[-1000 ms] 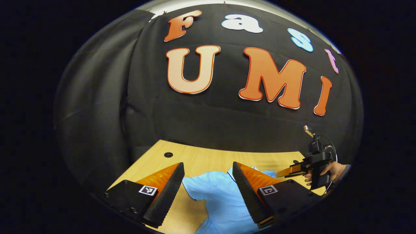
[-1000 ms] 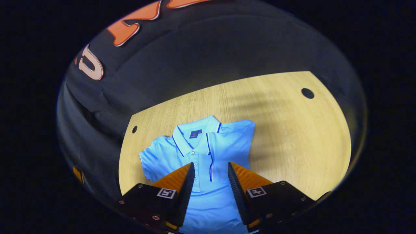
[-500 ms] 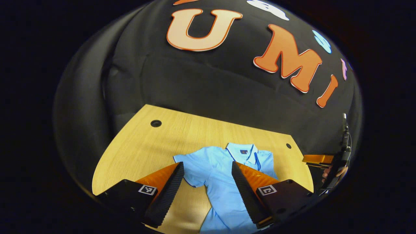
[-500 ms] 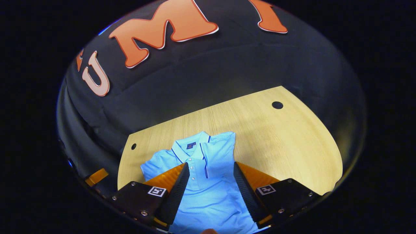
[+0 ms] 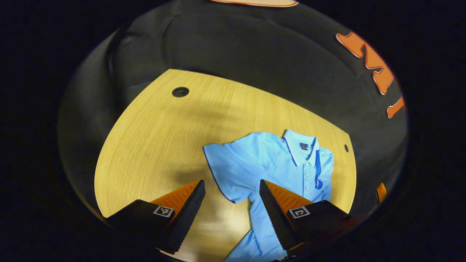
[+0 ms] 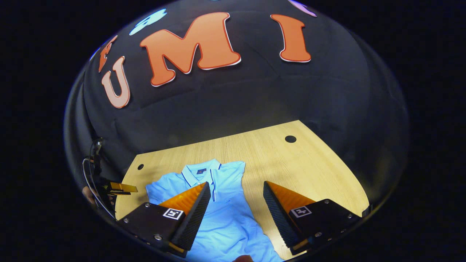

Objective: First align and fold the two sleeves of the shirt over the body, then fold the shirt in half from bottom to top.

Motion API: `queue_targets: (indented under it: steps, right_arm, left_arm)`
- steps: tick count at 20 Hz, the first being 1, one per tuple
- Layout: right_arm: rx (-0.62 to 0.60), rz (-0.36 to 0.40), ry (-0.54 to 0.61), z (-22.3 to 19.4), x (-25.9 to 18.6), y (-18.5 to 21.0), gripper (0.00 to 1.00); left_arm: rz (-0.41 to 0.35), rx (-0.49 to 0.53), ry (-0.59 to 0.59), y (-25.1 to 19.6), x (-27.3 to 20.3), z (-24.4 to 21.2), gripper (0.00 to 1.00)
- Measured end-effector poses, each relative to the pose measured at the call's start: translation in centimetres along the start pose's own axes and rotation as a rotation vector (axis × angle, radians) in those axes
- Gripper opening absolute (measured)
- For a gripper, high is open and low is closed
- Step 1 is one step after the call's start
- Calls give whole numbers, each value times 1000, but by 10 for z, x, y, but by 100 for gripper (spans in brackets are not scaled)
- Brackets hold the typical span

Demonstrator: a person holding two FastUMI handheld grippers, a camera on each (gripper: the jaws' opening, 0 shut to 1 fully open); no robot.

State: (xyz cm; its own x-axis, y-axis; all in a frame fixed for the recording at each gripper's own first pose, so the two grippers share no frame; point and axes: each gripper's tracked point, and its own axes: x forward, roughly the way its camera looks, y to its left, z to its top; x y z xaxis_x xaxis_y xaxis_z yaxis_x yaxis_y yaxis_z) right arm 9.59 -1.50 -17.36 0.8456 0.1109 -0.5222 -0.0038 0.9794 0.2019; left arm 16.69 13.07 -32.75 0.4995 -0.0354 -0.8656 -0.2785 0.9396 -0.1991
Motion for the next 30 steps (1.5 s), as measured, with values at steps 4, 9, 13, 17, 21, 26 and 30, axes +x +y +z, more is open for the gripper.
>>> queue_targets:
  steps: [4, 9, 13, 17, 21, 26, 30]
  right_arm:
    - [-15, -24, -27, -7, -19, -20, 91]
    - [-33, -50, -25, -19, -43, -39, 91]
    - [-21, -60, -51, -12, -57, -47, 91]
    - [6, -81, -48, -17, -64, -59, 92]
    - [54, -88, -57, -19, -75, -66, 92]
    - [52, -120, -48, -25, -84, -78, 92]
    - [72, -145, -28, -37, -82, -84, 92]
  left_arm:
    - [79, 11, 83, 18, 45, -4, 98]
    - [107, 12, 158, 11, 76, -8, 99]
    - [202, 58, 203, 19, 89, -11, 86]
    - [206, 83, 195, 9, 92, -9, 64]
    - [153, 95, 200, -4, 92, -9, 13]
    - [69, 178, 138, -37, 77, 5, 7]
    - [-7, 276, 97, -84, 61, 15, 7]
